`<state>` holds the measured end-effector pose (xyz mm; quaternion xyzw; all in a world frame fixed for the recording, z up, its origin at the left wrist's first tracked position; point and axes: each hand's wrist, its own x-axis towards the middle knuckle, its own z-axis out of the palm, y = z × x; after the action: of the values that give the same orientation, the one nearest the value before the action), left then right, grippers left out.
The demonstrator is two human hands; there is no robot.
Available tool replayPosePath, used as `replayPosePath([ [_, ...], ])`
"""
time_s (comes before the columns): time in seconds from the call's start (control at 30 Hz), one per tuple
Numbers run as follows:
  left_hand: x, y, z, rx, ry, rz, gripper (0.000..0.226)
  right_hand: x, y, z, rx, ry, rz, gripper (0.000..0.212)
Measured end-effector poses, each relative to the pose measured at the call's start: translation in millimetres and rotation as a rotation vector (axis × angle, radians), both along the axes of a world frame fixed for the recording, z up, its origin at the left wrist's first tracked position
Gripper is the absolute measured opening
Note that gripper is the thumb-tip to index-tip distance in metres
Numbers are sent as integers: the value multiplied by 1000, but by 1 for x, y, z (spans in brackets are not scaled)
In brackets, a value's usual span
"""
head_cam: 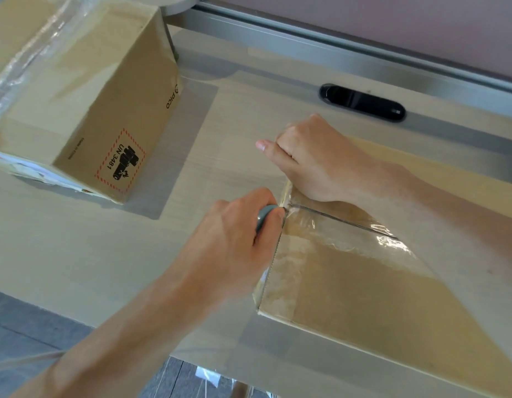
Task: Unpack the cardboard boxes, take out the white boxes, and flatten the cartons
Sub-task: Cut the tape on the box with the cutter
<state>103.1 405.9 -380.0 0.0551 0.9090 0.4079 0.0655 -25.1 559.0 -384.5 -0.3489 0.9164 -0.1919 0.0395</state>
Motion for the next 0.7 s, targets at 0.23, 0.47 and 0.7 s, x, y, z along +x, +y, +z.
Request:
replayPosePath([
  [0.23,4,6,-3,25,10,56,33,1,1,0,-22,0,-14,66],
  [0.47,-1,6,-7,176,-232,172,33,1,1,0,-41,-7,-19,66],
  [0.7,-17,7,-3,177,-172,115,33,1,1,-2,-21,7,-7,66],
])
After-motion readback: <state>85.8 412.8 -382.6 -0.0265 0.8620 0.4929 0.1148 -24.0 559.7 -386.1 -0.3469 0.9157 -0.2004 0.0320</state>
